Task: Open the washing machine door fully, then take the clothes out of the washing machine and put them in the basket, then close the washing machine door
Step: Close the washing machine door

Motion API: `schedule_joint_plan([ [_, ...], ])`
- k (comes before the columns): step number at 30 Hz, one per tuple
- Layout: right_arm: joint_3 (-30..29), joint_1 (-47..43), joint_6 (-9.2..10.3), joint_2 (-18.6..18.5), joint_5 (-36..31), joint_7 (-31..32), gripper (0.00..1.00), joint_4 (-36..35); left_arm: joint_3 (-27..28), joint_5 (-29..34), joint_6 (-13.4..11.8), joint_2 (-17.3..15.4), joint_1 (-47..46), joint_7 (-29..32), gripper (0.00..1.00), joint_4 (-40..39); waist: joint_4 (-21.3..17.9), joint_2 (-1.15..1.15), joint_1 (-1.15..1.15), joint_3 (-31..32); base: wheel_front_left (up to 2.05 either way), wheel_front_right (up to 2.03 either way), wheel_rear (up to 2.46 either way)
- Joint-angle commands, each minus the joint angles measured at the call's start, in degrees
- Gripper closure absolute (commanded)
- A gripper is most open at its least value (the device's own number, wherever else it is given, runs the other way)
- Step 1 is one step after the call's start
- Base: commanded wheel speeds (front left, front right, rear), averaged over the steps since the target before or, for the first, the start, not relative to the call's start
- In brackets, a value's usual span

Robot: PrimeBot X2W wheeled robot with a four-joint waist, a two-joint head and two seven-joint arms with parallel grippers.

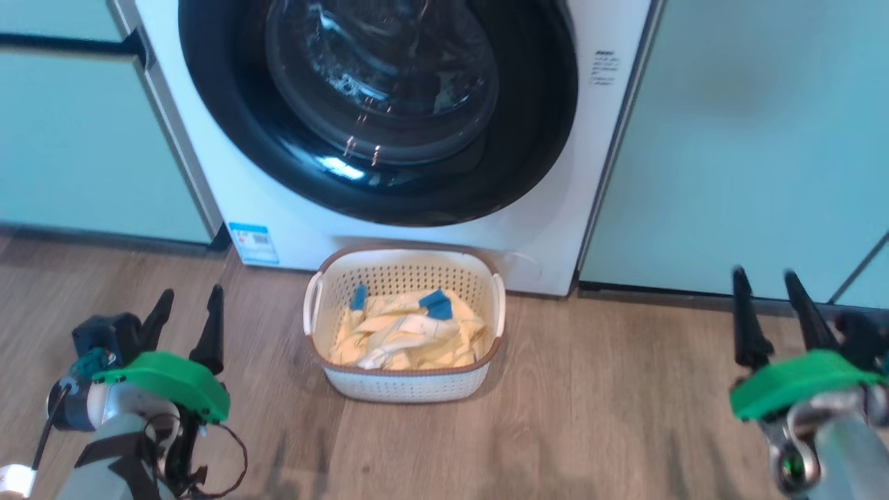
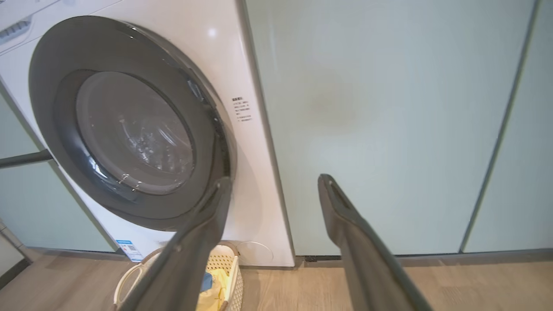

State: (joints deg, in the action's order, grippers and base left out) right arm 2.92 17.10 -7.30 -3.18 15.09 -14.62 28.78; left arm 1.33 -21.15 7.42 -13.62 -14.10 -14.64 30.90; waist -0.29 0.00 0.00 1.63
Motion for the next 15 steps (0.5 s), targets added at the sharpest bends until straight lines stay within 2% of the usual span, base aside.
schedule_joint_plan([
  [1, 0.1, 0.0, -0.19, 0.3, -0.8, -0.4, 0.0, -2.5, 2.0, 0.4, 0.1, -1.7, -1.2, -0.4, 0.0, -1.3, -1.0, 0.0, 0.0, 1.2, 0.0, 0.0, 0.0],
  [7, -3.8, -4.9, -0.19, 0.3, -1.4, -0.4, 0.0, -5.7, 2.6, 1.8, 0.1, -1.3, 0.1, -0.4, 0.0, -0.8, -2.7, 0.0, 0.0, 3.0, 0.0, 0.0, 0.0],
  [15, -4.8, -9.8, -0.19, 0.3, -2.4, -0.4, 0.0, -9.0, 3.4, 3.6, 0.1, 0.3, 1.0, -0.4, 0.0, -0.2, -4.3, 0.0, 0.0, 4.4, 0.0, 0.0, 0.0],
])
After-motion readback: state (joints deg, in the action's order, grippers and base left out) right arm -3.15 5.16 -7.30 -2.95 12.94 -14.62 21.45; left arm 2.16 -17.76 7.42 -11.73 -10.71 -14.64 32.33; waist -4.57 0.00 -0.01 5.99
